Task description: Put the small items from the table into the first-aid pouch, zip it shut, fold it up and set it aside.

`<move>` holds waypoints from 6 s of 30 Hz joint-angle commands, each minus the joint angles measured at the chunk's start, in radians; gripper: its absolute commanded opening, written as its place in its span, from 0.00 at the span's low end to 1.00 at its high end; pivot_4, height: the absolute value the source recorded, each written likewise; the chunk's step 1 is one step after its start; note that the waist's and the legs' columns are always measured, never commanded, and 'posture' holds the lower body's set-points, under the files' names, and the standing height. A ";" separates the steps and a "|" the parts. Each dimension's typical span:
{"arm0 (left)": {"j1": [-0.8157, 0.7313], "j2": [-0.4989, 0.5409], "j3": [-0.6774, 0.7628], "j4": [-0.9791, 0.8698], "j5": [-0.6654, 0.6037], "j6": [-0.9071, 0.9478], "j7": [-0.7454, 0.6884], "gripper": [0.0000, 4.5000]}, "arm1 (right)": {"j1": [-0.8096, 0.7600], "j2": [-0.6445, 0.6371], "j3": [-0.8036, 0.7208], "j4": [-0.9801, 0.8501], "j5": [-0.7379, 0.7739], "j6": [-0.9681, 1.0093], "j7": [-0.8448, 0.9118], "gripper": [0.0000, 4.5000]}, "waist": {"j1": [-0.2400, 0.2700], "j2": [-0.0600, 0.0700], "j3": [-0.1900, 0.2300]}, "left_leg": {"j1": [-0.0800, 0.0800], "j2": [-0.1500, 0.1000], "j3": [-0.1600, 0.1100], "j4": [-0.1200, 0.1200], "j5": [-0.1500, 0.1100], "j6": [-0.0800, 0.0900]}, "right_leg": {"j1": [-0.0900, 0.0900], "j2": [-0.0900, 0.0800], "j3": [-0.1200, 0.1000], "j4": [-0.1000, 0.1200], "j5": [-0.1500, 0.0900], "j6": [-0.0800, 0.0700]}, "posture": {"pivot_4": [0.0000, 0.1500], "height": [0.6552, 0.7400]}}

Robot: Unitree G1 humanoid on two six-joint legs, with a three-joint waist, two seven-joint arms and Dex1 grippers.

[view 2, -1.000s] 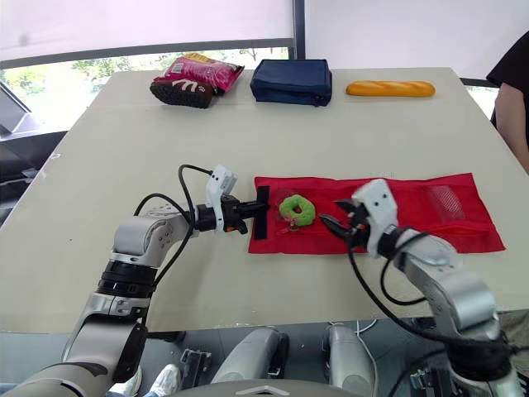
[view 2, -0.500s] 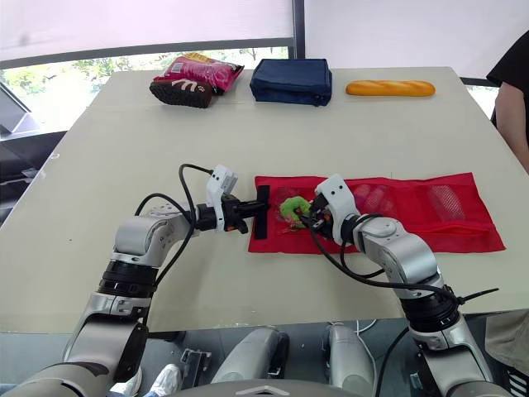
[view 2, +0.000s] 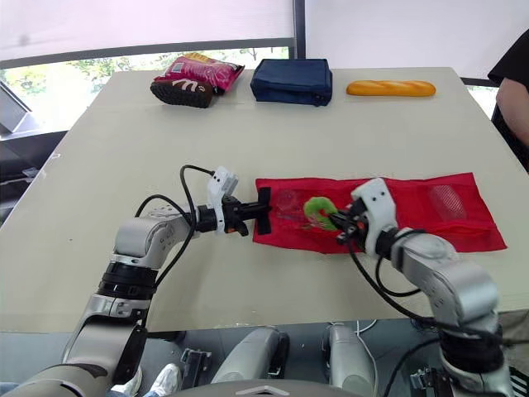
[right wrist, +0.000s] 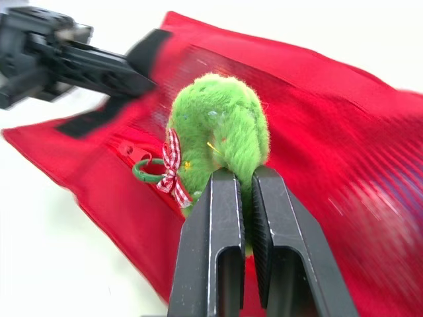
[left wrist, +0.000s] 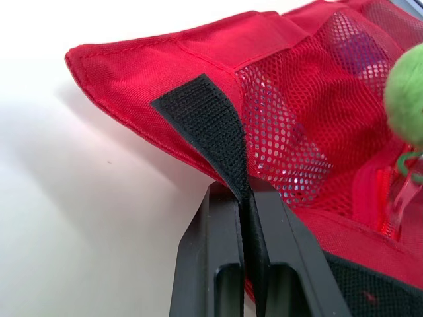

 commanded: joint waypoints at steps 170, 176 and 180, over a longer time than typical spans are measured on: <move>-0.062 0.426 0.174 -0.327 -0.220 -0.374 -0.571 1.00 | -0.165 -0.334 -0.056 0.303 0.276 -0.232 0.118 0.99 | -0.025 0.001 -0.001 | -0.002 0.002 0.004 -0.001 0.000 0.001 | -0.003 0.001 0.002 -0.001 0.000 0.000 | 1.00 0.99; -0.061 0.425 0.177 -0.335 -0.219 -0.378 -0.565 1.00 | -0.168 -0.243 0.023 0.538 0.212 -0.265 0.203 0.99 | -0.025 0.001 -0.002 | -0.002 0.002 0.005 -0.001 0.000 0.001 | -0.003 0.001 0.003 0.000 0.000 0.000 | 1.00 0.99; -0.059 0.429 0.181 -0.341 -0.222 -0.374 -0.562 1.00 | -0.165 -0.193 0.027 0.530 0.261 -0.193 0.227 0.88 | -0.026 0.002 -0.001 | -0.002 0.002 0.005 -0.001 0.000 0.001 | -0.003 0.001 0.004 0.000 0.000 0.000 | 1.00 0.99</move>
